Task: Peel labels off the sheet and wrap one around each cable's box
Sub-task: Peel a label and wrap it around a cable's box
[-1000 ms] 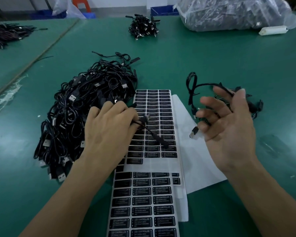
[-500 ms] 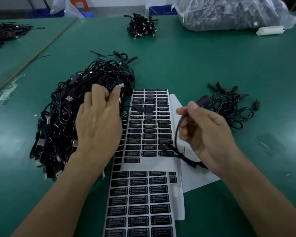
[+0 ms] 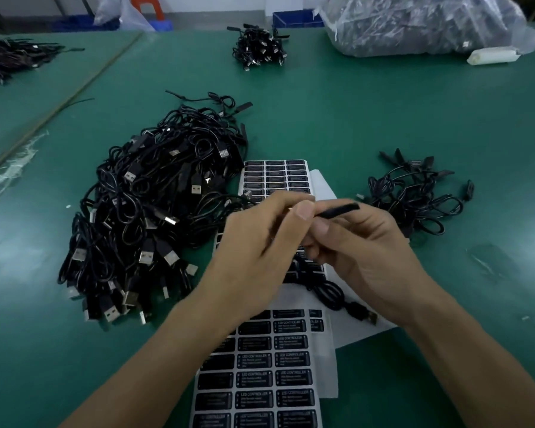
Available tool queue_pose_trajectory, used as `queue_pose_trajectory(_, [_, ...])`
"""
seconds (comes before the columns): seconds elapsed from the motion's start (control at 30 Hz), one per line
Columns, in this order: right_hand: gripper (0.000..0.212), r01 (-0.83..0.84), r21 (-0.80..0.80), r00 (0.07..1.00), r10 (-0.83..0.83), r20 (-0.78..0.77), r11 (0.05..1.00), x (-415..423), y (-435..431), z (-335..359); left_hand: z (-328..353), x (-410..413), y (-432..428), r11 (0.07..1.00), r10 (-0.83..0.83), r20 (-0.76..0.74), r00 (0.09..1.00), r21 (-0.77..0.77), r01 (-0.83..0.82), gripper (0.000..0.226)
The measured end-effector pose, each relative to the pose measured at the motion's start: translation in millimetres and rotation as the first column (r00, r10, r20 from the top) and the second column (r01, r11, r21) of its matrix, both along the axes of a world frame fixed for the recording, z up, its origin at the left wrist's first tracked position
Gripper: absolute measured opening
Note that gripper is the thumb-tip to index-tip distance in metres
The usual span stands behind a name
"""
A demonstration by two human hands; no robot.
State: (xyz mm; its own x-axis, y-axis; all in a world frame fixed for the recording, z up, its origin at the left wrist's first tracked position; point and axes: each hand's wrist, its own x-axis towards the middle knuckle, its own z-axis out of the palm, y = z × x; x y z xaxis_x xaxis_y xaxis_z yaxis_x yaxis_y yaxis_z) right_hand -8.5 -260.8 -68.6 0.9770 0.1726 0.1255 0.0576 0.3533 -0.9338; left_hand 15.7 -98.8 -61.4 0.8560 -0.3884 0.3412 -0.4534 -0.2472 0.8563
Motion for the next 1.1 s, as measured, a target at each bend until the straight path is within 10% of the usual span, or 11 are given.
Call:
queue_pose_trajectory(0.3, [0.036,0.276,-0.331,0.961,-0.258,0.097,0.902,-1,1,-3,-5,13,9,1.0,-0.007,-0.108,0.994,0.016,0.009,0.037])
queue_pose_trajectory(0.47, [0.029,0.39,-0.675,0.893,-0.436,0.111,0.626,-5,-7,-4,-14,19,15,0.972,0.198,-0.189,0.962,-0.086,-0.217,0.03])
queue_pose_trajectory(0.63, [0.104,0.111,-0.971,0.971,-0.233,0.06,0.214,-12,9,0,-14,19,14,0.906,0.22,-0.24,0.945,-0.31,-0.29,0.033])
queue_pose_trajectory(0.87, [0.082,0.141,-0.894,0.95,-0.314,0.001,0.426,-8,2,-4,-7,20,17,0.88,0.217,-0.131,0.967,-0.402,-0.252,0.018])
queue_pose_trajectory(1.1, [0.093,0.174,-0.936,0.963,-0.252,0.097,0.307,-14,11,-9,-9,17,19,0.845,0.155,-0.241,0.958,-0.47,-0.255,0.015])
